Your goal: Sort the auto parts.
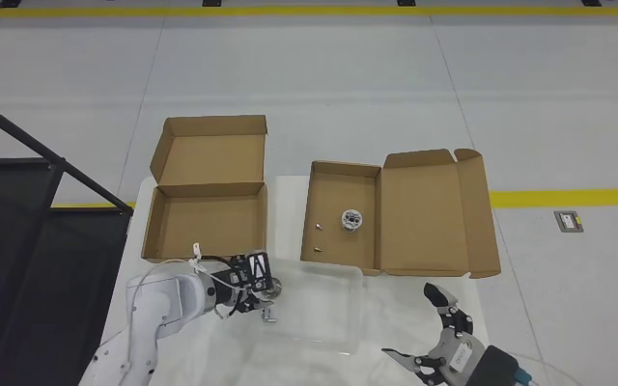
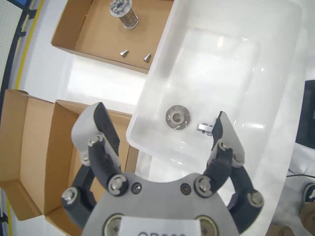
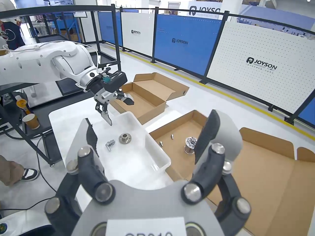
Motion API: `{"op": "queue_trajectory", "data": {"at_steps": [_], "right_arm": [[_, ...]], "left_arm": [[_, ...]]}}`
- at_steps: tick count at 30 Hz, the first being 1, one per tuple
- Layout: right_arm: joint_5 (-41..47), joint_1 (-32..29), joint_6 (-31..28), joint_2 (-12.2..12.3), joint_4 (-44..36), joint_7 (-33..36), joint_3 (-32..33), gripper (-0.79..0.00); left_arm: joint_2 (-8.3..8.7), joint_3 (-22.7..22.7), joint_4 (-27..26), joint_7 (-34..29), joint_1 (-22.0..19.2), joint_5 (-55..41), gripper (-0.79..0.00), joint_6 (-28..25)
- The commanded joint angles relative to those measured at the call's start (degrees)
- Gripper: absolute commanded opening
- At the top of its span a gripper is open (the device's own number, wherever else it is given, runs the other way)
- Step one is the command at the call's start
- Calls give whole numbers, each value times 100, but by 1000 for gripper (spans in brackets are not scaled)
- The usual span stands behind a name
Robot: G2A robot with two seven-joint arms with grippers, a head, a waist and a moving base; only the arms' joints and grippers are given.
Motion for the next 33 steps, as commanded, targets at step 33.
{"op": "queue_trajectory", "data": {"at_steps": [33], "right_arm": [[0,-1,0,0,0,0,0,0]], "left_arm": [[776,2173,549,-818,-1501,-948,-22,0]]}}
